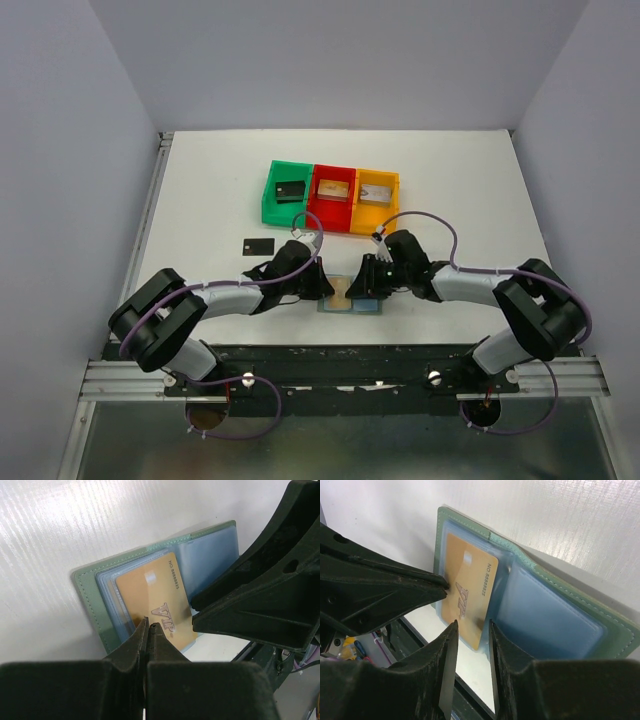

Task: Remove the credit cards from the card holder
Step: Remove the credit card from the card holder.

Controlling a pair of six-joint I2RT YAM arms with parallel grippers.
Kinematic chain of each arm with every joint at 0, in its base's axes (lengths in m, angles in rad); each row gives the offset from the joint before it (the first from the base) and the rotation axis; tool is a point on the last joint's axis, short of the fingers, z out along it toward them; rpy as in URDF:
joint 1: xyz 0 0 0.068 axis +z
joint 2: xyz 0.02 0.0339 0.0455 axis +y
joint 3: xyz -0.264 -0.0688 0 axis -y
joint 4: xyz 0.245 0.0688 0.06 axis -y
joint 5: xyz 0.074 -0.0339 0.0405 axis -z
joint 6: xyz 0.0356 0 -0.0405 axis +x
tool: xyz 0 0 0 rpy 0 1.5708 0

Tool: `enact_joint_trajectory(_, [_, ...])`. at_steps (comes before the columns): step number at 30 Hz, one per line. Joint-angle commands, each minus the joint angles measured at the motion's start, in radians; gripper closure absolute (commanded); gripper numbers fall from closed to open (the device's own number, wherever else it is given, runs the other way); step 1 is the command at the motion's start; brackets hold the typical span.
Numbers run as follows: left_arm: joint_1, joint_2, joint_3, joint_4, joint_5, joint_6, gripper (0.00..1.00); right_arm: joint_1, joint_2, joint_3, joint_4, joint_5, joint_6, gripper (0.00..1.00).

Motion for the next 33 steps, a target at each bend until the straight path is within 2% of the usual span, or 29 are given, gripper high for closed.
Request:
enact_joint_trajectory(1, [-0.004,0.005,-0.001,-0.008,-0.019,0.008,1.00,0.005,0.023,-0.006,0.035,-0.016,0.005,0.62])
enact_joint_trajectory(16, [-0.006,-0.050,-0.024,-0.019,-0.043,0.005,1.00,0.007,0.049,-0.026,0.098,-0.039,0.032,0.67])
enact_joint_trajectory(25, [-0.006,-0.097,-0.027,-0.042,-0.057,0.011,1.00,0.005,0.071,-0.029,0.102,-0.034,0.032,0.67])
enact_joint_trajectory(33, [-0.007,-0.065,-0.038,-0.036,-0.062,0.008,1.00,0.005,0.068,-0.033,0.114,-0.032,0.039,0.65])
